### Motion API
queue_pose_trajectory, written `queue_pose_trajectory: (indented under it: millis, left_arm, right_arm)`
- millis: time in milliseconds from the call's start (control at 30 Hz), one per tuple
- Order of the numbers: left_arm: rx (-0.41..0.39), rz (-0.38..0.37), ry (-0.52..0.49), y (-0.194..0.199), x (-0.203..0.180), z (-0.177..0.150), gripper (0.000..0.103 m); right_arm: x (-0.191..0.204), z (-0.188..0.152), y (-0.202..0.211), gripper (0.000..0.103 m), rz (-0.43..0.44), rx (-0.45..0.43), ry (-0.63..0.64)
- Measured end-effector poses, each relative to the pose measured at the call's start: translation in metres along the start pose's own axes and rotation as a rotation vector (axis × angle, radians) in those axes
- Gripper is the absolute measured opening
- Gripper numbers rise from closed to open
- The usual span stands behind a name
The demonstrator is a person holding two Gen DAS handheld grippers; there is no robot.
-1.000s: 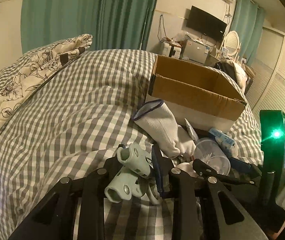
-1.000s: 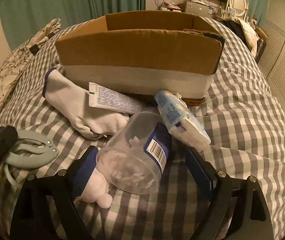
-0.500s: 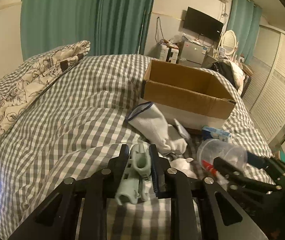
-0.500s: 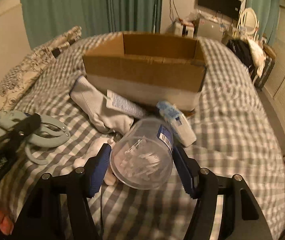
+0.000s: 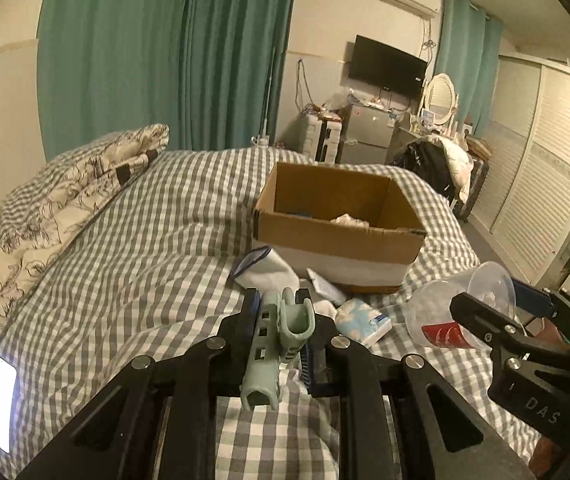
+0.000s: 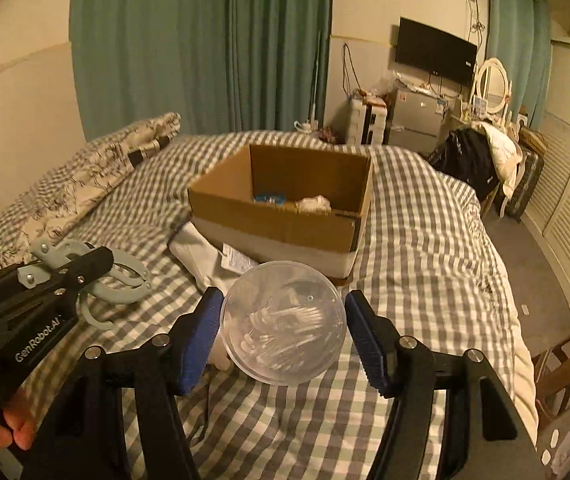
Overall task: Organize objects
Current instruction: 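Grasp the clear plastic jar with the right tool while the left tool holds the clip, then lower the clip and the jar into the box and open both tools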
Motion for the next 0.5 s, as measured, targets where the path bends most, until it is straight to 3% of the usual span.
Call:
queue_pose_trajectory:
  millis: [233, 500]
  left_arm:
    - [-0.041, -0.035, -0.016, 0.008, -0.009, 0.033, 0.018]
    - [-0.092, -0.099, -0.057, -0.009, -0.027, 0.103, 0.018]
  right_arm:
    - [-0.005, 0.031, 0.024, 0.062, 0.024, -0.077, 0.010]
    - [-0.019, 0.088, 0.031, 0.062, 0.057, -0.156, 0.031]
Point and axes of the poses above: each gripper's, at about its wrist camera, not at the fingertips, and y roughly against the way its jaws point, x to its left, z to its top, the point moved 7 cm from there along -y, roughly the way its jaws point, and after that the axes turned 3 degrees about -z, right-handed, at the moved point
